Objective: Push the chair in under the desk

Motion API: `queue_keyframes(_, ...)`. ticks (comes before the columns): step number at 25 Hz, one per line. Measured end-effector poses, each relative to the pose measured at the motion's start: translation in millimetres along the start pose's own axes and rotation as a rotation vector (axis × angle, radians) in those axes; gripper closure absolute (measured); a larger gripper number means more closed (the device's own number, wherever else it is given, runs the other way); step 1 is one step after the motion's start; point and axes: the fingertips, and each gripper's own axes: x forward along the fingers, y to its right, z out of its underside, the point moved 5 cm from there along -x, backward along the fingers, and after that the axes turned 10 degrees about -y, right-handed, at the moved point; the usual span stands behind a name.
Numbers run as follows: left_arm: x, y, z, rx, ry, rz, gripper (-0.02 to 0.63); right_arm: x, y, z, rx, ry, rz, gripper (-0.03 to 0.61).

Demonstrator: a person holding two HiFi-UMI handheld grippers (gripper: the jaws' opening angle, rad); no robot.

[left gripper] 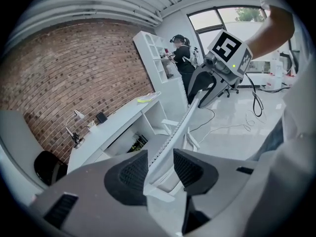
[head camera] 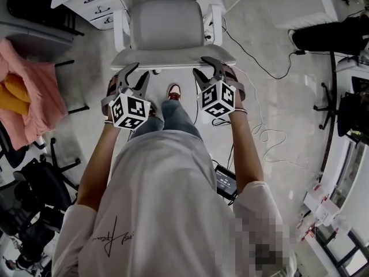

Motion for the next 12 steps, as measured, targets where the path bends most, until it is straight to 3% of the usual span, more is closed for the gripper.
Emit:
queue_keyframes(6, -14, 8, 0, -0.050, 0.038, 0.044, 0.457, -11, -6, -15, 0.072, 0.053, 0.010, 0.400)
queue_keyframes(12, -33, 10, -5, -0.117, 0.079, 0.068, 0.472, -22, -17, -26, 0.209, 0.090, 0.002, 0.417)
